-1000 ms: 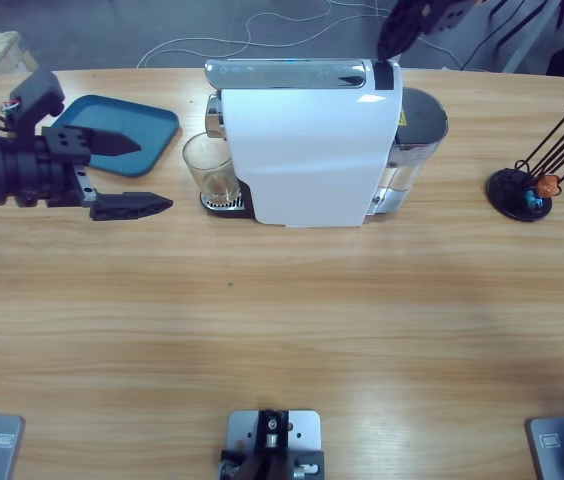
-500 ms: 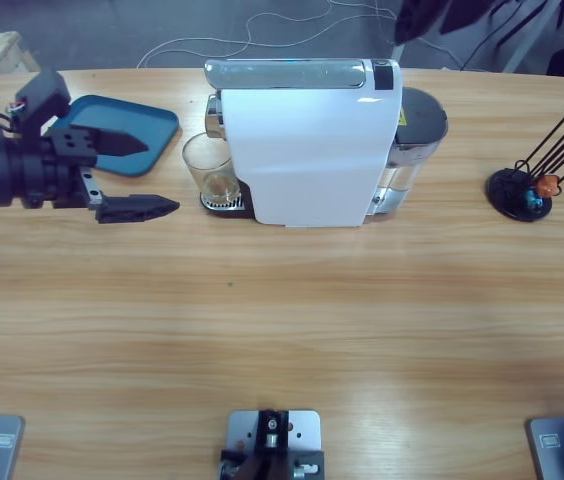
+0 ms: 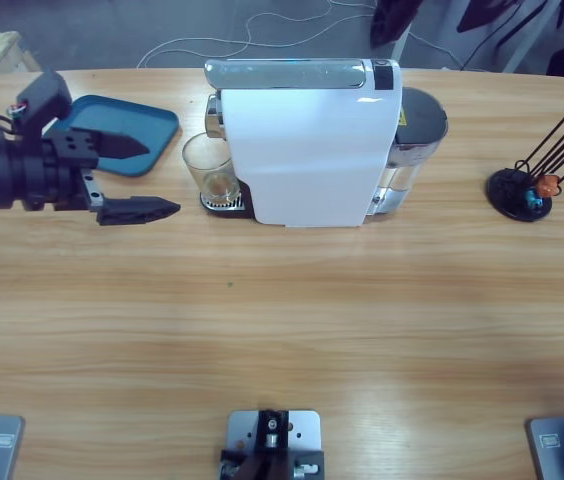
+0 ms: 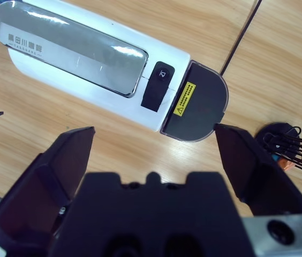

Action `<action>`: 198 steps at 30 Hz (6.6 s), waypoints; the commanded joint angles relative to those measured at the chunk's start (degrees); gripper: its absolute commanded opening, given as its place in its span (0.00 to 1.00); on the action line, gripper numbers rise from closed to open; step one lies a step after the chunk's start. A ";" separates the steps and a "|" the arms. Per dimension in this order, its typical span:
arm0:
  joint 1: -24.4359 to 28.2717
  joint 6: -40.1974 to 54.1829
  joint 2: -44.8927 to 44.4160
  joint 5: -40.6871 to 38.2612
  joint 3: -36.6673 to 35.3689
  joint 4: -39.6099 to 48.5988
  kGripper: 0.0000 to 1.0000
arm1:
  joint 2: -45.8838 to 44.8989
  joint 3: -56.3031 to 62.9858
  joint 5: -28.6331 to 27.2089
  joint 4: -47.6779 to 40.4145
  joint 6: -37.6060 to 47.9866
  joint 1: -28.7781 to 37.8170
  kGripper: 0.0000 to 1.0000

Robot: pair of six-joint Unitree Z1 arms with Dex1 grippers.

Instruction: Pour coffee

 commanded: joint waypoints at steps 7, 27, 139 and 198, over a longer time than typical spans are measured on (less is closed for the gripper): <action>-0.38 -0.56 -2.03 0.61 2.87 0.01 0.98 | 0.10 1.25 -2.86 -1.22 1.01 0.47 1.00; 0.04 -0.56 -3.63 2.46 3.29 0.34 0.98 | -23.32 26.67 -4.91 -13.84 2.57 4.08 1.00; -0.57 -10.19 -6.72 7.71 2.57 4.30 1.00 | -52.51 78.88 2.07 -53.96 -13.67 4.43 1.00; 5.60 10.43 27.76 -10.99 -5.20 -21.17 1.00 | -51.48 75.17 3.75 -40.65 -13.76 4.43 1.00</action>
